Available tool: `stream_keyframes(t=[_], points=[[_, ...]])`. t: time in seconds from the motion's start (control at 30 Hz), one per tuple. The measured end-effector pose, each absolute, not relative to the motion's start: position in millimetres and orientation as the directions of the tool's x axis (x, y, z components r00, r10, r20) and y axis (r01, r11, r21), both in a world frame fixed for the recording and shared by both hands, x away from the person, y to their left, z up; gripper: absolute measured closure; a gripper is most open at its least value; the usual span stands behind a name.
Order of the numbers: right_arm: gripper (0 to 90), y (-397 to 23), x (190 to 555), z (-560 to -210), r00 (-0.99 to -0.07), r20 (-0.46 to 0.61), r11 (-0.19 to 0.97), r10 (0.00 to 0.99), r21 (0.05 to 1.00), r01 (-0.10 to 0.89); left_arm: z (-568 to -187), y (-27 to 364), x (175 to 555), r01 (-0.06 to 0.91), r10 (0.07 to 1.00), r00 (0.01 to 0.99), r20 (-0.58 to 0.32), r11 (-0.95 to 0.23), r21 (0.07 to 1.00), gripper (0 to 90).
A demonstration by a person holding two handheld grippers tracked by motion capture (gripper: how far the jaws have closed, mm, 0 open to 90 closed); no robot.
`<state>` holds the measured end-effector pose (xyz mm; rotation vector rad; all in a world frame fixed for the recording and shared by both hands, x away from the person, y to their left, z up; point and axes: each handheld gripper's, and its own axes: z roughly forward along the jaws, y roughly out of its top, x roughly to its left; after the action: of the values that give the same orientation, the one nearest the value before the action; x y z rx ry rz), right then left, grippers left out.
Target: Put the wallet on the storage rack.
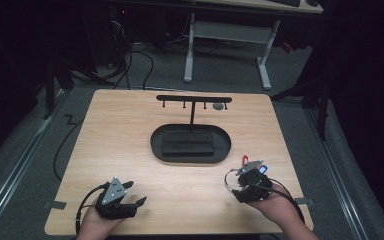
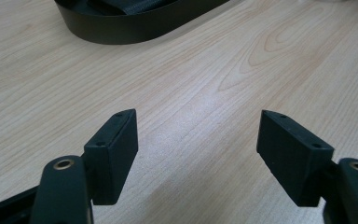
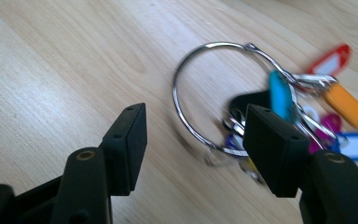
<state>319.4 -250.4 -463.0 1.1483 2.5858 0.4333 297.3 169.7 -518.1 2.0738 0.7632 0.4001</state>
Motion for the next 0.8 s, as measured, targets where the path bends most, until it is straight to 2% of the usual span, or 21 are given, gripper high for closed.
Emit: stream_keyframes(t=[0.13, 0.37, 0.63, 0.8], points=[[43.1, -234.6, 333.5, -467.5, -0.680, -0.132, 0.680, 0.721, 0.326, 0.657, -517.9, 170.0, 297.0, 0.369, 0.646, 0.763, 0.001, -0.438, 0.820, 29.8], [51.3, -221.8, 357.4, -478.4, -0.697, -0.071, 0.692, 0.714, 0.224, 0.686, -517.6, 170.3, 296.8, 0.366, 0.639, 0.769, -0.002, -0.438, 0.821, 30.1], [53.8, -213.6, 374.3, -487.9, -0.716, -0.017, 0.713, 0.697, 0.119, 0.691, -517.8, 168.4, 296.4, 0.355, 0.626, 0.780, 0.006, -0.450, 0.820, 30.2], [61.5, -206.6, 380.0, -488.8, -0.724, -0.015, 0.723, 0.690, 0.067, 0.687, -517.7, 168.0, 295.7, 0.355, 0.622, 0.783, 0.004, -0.452, 0.818, 30.2]])
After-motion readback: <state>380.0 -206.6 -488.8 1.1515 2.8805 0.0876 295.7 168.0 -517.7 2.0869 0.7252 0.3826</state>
